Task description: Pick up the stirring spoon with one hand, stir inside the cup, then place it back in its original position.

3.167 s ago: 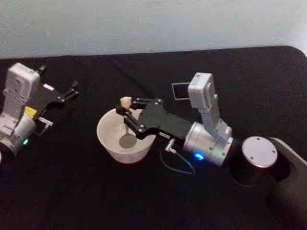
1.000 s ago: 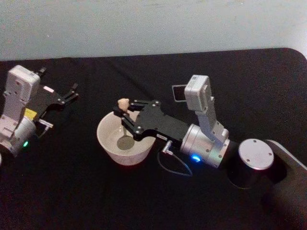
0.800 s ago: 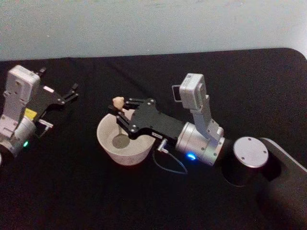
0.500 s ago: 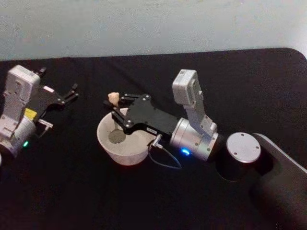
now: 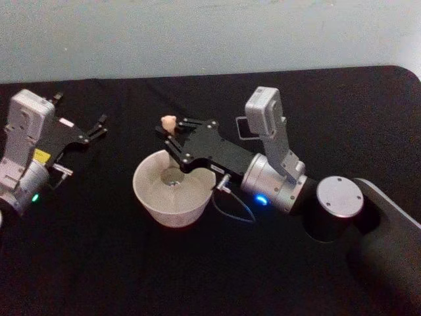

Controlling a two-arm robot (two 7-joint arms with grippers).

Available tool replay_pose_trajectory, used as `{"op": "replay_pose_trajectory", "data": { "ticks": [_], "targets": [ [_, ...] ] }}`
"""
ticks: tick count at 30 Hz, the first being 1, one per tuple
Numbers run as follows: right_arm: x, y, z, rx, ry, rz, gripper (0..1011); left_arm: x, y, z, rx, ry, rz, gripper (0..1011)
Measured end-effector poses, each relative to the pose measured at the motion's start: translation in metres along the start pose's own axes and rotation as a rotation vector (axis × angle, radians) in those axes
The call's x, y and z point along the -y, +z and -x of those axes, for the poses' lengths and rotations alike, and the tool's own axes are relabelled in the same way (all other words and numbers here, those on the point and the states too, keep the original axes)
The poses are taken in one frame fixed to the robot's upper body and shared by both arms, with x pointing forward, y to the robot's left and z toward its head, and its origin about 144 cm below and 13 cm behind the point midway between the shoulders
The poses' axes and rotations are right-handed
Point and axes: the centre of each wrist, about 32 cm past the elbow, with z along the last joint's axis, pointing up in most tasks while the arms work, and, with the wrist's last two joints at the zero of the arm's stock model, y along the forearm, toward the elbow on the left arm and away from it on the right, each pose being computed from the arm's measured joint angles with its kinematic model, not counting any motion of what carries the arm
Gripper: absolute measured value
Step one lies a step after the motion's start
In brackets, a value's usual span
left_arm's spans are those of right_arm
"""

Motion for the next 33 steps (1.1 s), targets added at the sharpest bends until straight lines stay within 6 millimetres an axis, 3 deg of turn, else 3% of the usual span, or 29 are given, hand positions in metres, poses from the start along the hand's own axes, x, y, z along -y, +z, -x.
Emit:
{"op": "replay_pose_trajectory", "data": {
  "ticks": [15,22,33],
  "targets": [
    [0.01,0.0,0.003,-0.003,0.004,0.012,186,0.0,0.0,0.0,0.0,0.0,0.0,1001],
    [0.01,0.012,0.0,0.006,-0.004,-0.031,186,0.0,0.0,0.0,0.0,0.0,0.0,1001],
    [0.012,0.046,-0.007,0.054,-0.013,-0.109,186,0.0,0.0,0.0,0.0,0.0,0.0,1002]
  ]
}}
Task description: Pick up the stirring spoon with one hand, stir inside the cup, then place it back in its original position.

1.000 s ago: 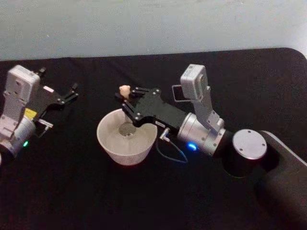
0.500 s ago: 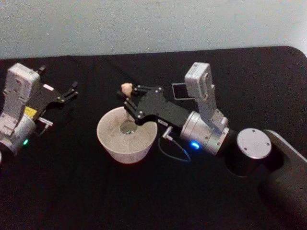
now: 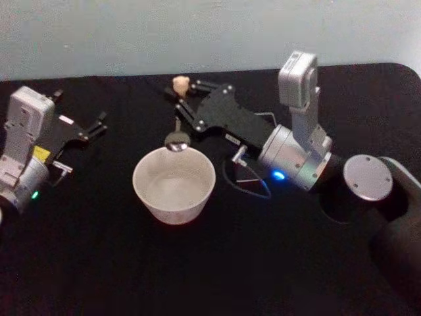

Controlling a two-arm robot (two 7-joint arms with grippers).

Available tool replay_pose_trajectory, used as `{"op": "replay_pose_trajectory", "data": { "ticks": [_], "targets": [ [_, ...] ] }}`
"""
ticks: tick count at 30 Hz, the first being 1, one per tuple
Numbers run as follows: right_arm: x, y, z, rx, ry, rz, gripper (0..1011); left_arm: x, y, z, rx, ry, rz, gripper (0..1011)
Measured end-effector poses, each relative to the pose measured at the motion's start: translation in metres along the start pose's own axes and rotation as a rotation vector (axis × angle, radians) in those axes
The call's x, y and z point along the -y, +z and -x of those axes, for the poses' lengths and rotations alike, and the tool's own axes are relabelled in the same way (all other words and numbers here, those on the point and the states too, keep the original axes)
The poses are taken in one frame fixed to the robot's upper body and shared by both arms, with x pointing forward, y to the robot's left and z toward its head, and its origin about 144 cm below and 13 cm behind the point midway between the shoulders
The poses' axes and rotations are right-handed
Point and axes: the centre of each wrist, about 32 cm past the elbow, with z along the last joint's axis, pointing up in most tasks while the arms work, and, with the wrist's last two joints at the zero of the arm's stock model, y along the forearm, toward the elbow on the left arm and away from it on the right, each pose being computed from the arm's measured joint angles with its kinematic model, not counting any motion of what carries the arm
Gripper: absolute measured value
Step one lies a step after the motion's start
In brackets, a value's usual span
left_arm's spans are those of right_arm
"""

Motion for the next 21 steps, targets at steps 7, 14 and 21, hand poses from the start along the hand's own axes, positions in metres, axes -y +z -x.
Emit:
{"op": "replay_pose_trajectory", "data": {
  "ticks": [7,14,21],
  "targets": [
    [0.002,0.019,-0.008,0.028,-0.02,-0.037,186,0.0,0.0,0.0,0.0,0.0,0.0,1001],
    [0.011,0.036,-0.02,0.06,-0.071,-0.067,186,0.0,0.0,0.0,0.0,0.0,0.0,1001],
    [0.024,0.043,-0.028,0.077,-0.131,-0.067,186,0.0,0.0,0.0,0.0,0.0,0.0,1001]
  ]
}}
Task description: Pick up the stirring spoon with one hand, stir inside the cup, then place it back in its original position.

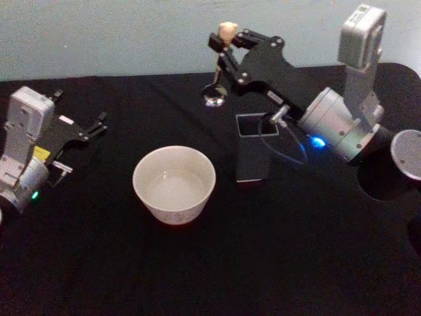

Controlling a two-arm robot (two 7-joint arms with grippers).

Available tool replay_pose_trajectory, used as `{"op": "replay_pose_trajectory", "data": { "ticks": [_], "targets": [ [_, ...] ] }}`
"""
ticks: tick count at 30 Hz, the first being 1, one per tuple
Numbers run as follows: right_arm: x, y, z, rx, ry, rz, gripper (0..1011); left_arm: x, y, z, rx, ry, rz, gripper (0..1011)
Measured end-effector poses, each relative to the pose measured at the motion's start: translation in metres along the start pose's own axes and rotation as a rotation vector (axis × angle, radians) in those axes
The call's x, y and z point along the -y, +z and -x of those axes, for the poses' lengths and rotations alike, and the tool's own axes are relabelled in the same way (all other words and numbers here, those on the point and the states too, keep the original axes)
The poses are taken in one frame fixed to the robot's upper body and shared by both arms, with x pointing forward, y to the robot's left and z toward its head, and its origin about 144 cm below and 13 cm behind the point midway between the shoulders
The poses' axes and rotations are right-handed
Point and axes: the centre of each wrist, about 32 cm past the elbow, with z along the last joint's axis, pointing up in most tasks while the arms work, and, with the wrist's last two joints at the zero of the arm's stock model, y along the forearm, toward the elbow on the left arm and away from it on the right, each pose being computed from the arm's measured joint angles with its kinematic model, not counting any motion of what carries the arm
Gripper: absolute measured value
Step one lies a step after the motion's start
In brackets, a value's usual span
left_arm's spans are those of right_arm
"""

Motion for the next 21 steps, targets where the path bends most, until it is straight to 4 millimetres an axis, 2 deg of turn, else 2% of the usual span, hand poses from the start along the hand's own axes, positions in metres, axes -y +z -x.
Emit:
{"op": "replay_pose_trajectory", "data": {
  "ticks": [10,21],
  "targets": [
    [0.023,0.006,-0.007,0.007,-0.048,0.029,186,0.0,0.0,0.0,0.0,0.0,0.0,1001],
    [0.044,0.005,-0.006,-0.012,-0.075,0.074,186,0.0,0.0,0.0,0.0,0.0,0.0,1001]
  ]
}}
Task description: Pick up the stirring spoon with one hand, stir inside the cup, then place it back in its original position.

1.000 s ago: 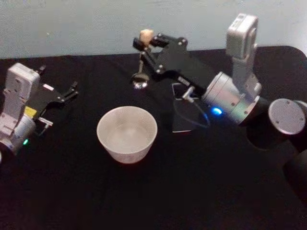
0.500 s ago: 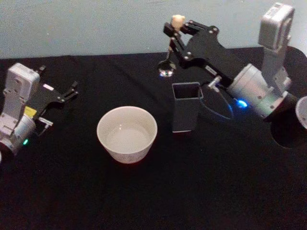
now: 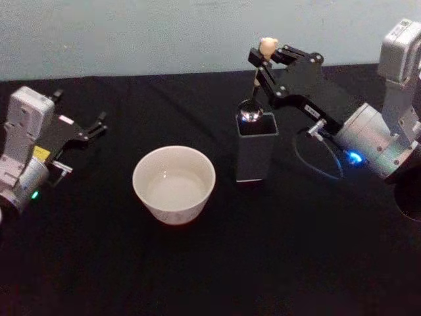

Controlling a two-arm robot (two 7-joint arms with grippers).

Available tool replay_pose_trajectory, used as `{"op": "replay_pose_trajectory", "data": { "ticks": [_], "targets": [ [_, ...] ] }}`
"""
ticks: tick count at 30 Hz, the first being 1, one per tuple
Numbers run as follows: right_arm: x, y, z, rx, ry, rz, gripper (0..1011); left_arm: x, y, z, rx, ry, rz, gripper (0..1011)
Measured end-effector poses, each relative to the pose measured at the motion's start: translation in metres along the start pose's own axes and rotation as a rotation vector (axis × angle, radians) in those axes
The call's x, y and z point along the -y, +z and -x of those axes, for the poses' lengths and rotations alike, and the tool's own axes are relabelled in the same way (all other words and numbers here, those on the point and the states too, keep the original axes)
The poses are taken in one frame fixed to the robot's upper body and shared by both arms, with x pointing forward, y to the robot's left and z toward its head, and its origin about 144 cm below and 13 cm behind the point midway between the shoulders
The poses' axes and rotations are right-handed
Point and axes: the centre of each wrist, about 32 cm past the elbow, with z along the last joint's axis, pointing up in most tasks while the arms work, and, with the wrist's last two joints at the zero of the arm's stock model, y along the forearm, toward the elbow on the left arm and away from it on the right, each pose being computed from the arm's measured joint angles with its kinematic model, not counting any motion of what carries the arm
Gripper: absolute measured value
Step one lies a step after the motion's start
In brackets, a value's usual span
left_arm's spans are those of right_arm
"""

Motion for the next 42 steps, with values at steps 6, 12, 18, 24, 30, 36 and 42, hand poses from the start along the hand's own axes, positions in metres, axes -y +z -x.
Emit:
{"op": "replay_pose_trajectory", "data": {
  "ticks": [6,12,18,24,30,36,42],
  "targets": [
    [0.006,-0.003,0.0,-0.005,-0.011,0.021,186,0.0,0.0,0.0,0.0,0.0,0.0,1001],
    [0.008,-0.007,0.0,-0.004,-0.021,0.042,186,0.0,0.0,0.0,0.0,0.0,0.0,1001],
    [0.009,-0.013,0.0,-0.005,-0.027,0.068,186,0.0,0.0,0.0,0.0,0.0,0.0,1001],
    [0.009,-0.026,0.002,-0.017,-0.025,0.097,186,0.0,0.0,0.0,0.0,0.0,0.0,1001],
    [0.009,-0.038,0.004,-0.031,-0.022,0.128,186,0.0,0.0,0.0,0.0,0.0,0.0,1001],
    [0.01,-0.047,0.006,-0.042,-0.026,0.167,186,0.0,0.0,0.0,0.0,0.0,0.0,1001],
    [0.011,-0.054,0.008,-0.053,-0.03,0.199,186,0.0,0.0,0.0,0.0,0.0,0.0,1001]
  ]
}}
